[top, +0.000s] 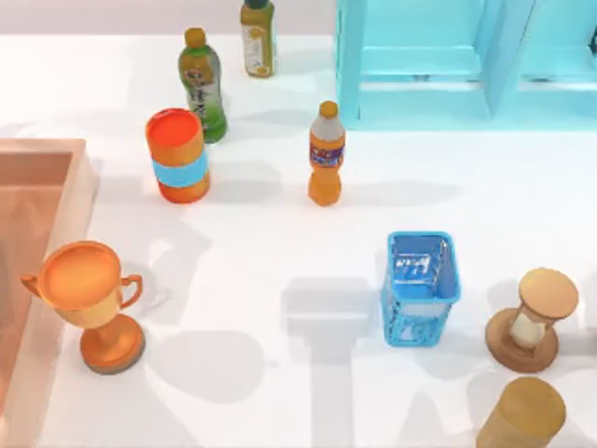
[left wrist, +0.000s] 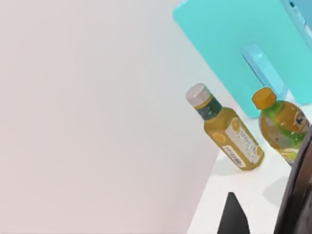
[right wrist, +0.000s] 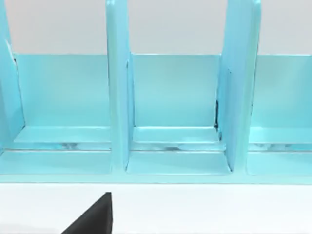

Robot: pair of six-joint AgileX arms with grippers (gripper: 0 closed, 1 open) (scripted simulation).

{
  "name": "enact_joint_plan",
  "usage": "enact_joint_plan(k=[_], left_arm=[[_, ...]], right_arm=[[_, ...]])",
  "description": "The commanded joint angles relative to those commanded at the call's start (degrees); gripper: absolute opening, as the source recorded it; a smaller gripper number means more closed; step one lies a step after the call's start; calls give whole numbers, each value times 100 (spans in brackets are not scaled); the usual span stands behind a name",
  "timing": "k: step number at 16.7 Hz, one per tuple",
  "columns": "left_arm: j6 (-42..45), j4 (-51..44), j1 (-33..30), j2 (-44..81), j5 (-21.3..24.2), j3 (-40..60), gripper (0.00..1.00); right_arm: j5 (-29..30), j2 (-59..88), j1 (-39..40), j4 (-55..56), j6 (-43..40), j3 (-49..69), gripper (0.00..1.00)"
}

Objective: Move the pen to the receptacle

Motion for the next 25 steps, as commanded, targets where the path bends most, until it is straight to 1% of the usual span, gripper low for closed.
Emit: enact_joint_plan(k=[3,6,9,13,15,17,23,25], left_arm=[[1446,-1860,37,24,-428,-33,0],[2523,-3506,136,38,-817,-136,0],[3270,-4878,272,51,-1137,-296,0],[3859,-6252,471,120,-1405,-520,0],[4030,-6727,557,172,-1475,-608,0],[4124,-6999,611,214,-1501,-656,0],[4150,-7075,627,228,-1506,-669,0],[4150,-7075,627,228,-1506,-669,15]], right_arm=[[0,0,0,0,0,0,100],[0,0,0,0,0,0,100],[0,0,0,0,0,0,100],[0,0,0,0,0,0,100],[0,0,0,0,0,0,100],[0,0,0,0,0,0,100],[0,0,0,0,0,0,100],[0,0,0,0,0,0,100]])
